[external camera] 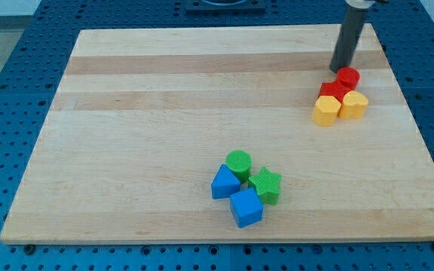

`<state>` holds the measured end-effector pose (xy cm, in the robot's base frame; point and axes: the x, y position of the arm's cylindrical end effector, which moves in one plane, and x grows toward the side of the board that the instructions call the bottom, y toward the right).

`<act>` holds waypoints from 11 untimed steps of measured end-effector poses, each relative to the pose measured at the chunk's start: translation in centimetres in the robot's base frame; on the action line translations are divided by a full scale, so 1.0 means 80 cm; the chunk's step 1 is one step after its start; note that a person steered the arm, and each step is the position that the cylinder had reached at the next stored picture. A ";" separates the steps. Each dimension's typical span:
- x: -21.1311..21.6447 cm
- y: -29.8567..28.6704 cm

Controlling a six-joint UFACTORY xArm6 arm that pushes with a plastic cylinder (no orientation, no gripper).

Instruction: Move your arm to the center of board

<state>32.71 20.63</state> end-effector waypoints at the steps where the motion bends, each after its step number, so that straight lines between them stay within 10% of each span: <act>1: 0.019 0.000; 5: -0.003 -0.084; 8: 0.133 -0.192; 11: 0.140 -0.112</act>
